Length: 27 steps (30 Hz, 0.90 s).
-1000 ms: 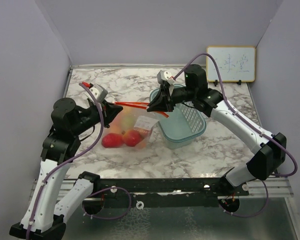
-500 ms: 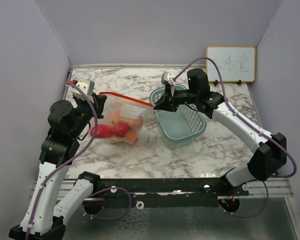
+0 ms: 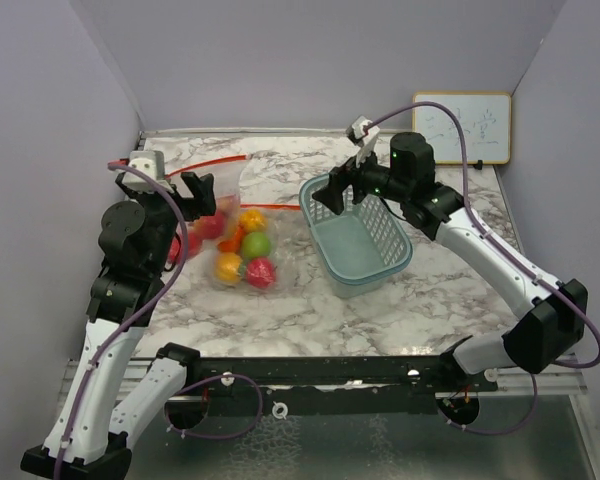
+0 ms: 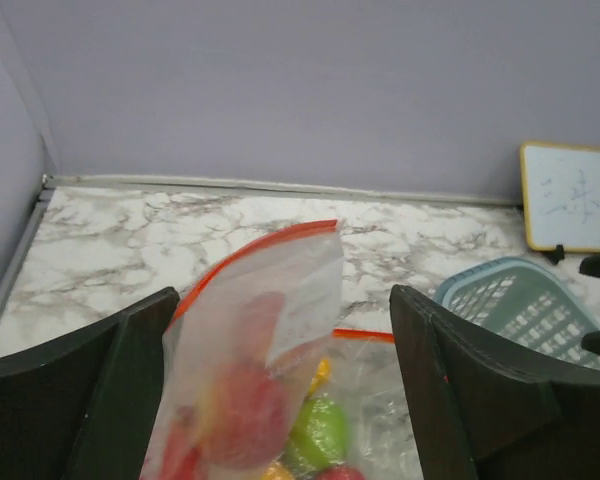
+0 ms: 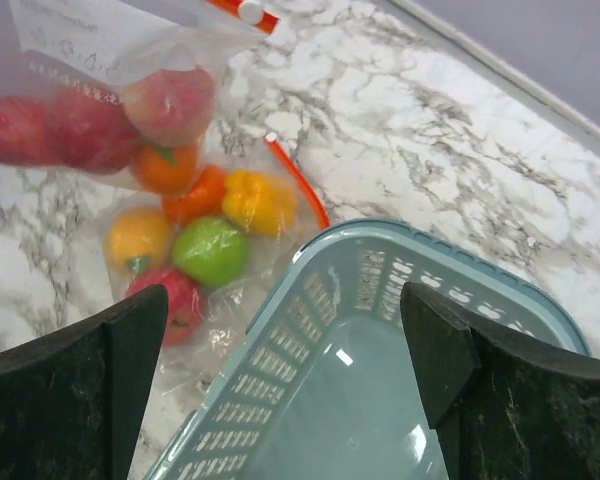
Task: Place the food in the zip-top bag and seal the zipper
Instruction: Place the zipper food storage bag at the center of the board, then reset both arms
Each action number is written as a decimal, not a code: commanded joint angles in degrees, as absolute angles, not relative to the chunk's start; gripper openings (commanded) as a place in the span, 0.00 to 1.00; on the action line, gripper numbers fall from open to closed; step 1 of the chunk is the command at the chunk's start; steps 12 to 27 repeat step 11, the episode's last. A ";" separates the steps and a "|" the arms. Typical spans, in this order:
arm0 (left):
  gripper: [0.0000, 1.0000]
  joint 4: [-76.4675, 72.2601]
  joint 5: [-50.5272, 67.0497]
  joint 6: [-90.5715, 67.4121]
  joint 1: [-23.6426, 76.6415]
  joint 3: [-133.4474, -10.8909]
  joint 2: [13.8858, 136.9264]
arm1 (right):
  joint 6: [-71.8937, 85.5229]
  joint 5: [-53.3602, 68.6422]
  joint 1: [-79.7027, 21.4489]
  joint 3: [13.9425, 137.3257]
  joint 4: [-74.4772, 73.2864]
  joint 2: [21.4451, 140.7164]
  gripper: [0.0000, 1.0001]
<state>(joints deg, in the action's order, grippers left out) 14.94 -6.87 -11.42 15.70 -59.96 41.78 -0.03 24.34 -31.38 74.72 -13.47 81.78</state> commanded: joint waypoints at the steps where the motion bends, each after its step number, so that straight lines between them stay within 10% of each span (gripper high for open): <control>1: 0.98 12.69 -15.08 -14.90 15.34 -59.83 41.05 | 7.87 15.02 -31.11 73.77 -9.37 79.51 1.00; 27: 0.99 15.74 -9.20 -14.09 15.36 -58.42 41.02 | 12.00 11.58 -31.11 70.76 -7.97 78.98 1.00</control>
